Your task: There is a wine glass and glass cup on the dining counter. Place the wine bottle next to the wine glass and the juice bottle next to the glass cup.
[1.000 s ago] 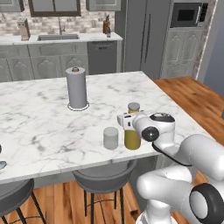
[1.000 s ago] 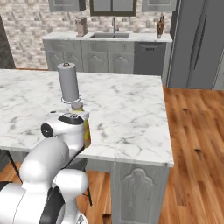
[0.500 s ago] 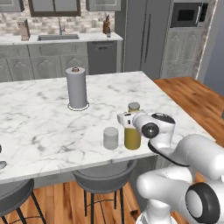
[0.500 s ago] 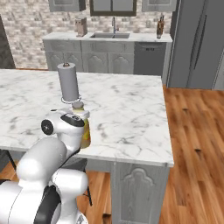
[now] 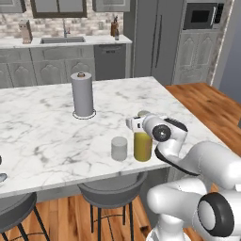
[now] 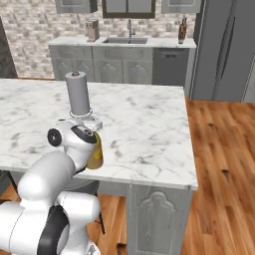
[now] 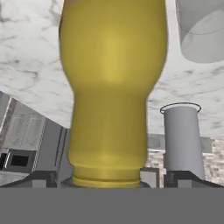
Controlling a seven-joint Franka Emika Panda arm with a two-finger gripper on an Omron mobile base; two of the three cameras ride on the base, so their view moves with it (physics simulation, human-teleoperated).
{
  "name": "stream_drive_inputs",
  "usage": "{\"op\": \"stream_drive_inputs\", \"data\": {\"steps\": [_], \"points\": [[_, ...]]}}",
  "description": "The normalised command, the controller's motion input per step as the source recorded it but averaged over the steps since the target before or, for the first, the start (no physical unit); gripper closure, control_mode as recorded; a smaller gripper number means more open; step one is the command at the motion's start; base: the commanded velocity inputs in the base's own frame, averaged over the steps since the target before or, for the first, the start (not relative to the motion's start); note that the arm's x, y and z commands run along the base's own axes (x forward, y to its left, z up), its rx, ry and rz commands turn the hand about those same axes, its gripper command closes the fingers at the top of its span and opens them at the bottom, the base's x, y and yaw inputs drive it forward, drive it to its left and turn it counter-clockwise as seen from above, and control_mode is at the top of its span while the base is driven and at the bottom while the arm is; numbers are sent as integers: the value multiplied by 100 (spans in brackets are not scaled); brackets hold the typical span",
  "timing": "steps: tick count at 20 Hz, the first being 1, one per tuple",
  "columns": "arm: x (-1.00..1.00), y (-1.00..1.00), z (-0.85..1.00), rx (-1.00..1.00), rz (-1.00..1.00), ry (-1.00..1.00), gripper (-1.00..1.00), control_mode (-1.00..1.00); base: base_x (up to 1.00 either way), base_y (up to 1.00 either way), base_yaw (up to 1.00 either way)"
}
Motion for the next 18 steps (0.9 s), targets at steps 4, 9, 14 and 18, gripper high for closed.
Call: {"op": "stream_drive_inputs", "data": {"steps": [4,9,14,18], "points": [[-20,15,24,0,0,2,-100,-100,0,0,0],[-9,21,57,0,-3,3,-100,-100,0,0,0],[10,12,68,0,-5,5,-100,-100,0,0,0],[4,2,64,0,-3,4,-100,-100,0,0,0]]}}
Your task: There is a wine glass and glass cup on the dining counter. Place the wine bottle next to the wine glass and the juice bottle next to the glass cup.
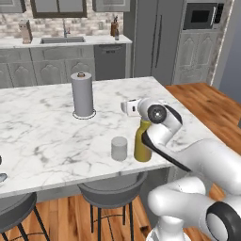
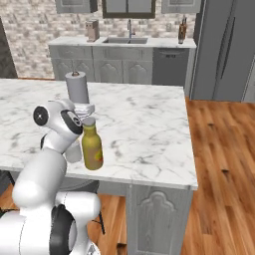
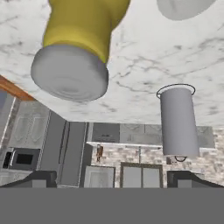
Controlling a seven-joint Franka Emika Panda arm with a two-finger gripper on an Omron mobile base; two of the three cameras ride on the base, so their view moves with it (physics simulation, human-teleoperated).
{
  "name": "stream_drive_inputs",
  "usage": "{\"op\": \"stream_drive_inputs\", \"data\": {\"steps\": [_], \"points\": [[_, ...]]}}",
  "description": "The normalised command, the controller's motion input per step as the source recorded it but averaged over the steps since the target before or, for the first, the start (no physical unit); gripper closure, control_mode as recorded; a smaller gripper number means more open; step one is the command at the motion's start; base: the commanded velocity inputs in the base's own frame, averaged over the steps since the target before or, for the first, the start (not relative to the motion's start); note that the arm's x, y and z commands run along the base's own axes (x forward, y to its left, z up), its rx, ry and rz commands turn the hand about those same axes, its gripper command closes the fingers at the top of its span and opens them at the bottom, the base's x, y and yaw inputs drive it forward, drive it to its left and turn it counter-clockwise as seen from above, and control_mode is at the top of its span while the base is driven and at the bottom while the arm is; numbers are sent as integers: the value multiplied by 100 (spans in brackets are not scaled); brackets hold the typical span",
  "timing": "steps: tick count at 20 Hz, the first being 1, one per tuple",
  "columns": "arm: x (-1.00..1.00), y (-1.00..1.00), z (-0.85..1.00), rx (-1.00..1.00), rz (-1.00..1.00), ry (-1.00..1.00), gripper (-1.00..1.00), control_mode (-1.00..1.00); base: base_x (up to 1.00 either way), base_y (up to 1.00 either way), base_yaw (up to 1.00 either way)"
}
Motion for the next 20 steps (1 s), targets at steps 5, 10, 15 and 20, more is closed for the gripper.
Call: {"op": "stream_drive_inputs", "data": {"steps": [5,10,15,20], "points": [[-25,0,73,2,-4,12,-100,-100,0,0,0],[-63,0,74,3,-10,25,-100,-100,0,0,0],[-76,-27,53,6,-10,28,-100,-100,0,0,0],[-85,-57,23,9,-2,25,-100,-100,0,0,0]]}}
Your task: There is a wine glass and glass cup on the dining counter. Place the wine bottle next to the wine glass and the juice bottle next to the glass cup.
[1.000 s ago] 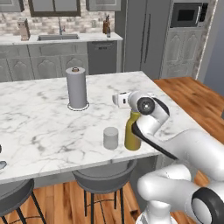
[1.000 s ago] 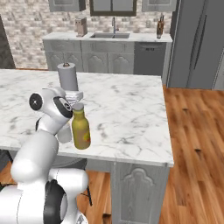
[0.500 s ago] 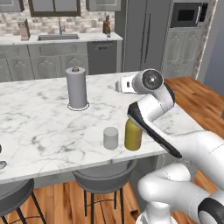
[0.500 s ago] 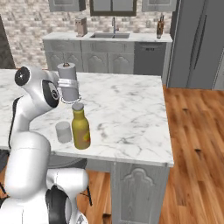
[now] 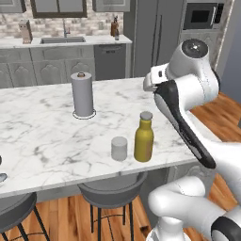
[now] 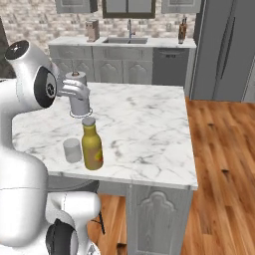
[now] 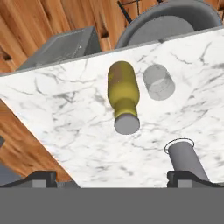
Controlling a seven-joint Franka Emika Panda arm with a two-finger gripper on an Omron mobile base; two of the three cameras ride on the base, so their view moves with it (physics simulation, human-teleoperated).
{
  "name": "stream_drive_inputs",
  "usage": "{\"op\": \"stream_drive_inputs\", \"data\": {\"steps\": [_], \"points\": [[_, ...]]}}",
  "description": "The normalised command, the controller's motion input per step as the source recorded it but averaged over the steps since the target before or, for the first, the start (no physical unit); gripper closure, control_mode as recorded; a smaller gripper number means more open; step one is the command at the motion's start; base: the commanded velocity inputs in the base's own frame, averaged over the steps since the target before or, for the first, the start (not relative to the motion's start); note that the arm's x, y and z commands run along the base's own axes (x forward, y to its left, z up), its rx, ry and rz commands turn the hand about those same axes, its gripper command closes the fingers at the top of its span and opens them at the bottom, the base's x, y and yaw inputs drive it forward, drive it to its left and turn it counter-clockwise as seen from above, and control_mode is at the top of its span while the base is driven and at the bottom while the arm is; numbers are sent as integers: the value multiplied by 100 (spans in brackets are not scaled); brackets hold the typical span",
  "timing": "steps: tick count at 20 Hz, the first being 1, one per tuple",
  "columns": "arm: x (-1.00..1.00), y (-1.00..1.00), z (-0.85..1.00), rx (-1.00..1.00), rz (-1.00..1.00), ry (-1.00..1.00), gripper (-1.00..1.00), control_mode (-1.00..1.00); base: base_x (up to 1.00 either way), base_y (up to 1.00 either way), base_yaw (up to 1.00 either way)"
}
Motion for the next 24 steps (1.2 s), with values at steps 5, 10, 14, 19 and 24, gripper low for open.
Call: {"op": "stream_drive_inputs", "data": {"steps": [5,10,14,19,24], "points": [[-76,-65,-2,5,0,17,-100,-100,0,0,0],[-55,-36,-13,0,0,1,-100,-100,0,0,0],[-52,-25,-2,0,0,0,-100,-100,0,0,0],[-22,-5,-1,0,0,2,-100,-100,0,0,0],[-7,-3,0,0,0,0,-100,100,-21,-55,0]]}}
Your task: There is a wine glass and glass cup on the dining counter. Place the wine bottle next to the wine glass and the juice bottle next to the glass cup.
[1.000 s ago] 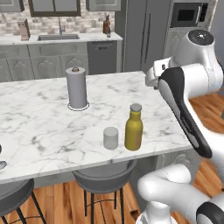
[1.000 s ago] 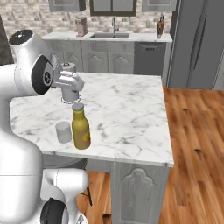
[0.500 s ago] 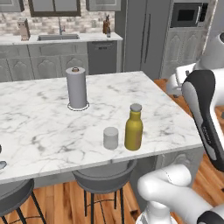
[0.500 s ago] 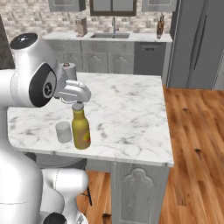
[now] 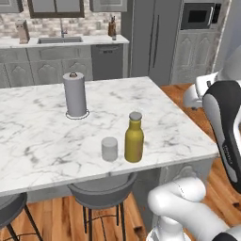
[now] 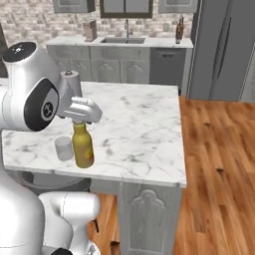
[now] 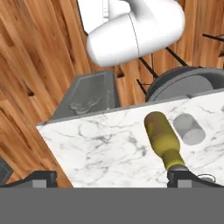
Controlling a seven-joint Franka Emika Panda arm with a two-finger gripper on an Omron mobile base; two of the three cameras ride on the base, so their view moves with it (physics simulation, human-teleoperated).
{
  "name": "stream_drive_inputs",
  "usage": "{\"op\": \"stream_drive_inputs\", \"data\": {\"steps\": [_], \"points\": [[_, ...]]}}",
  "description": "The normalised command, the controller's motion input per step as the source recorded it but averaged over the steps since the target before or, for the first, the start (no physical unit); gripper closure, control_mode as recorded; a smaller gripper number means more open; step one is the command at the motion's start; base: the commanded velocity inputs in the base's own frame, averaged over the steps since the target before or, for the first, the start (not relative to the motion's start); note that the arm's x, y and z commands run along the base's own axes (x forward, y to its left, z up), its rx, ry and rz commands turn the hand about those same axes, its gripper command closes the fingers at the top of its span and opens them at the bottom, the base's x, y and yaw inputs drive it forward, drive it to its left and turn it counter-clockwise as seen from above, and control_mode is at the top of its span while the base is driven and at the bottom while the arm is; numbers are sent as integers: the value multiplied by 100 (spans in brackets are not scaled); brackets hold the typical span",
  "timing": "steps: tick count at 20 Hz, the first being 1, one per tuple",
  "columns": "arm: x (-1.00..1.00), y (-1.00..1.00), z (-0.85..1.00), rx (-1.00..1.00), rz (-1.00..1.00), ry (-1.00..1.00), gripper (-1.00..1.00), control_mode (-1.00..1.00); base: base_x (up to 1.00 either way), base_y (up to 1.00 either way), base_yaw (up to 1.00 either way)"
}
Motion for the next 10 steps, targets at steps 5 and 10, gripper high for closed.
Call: {"op": "stream_drive_inputs", "data": {"steps": [5,10], "points": [[0,0,0,0,0,0,-100,100,-30,-99,0],[0,0,0,0,0,0,-100,100,-34,-100,0]]}}
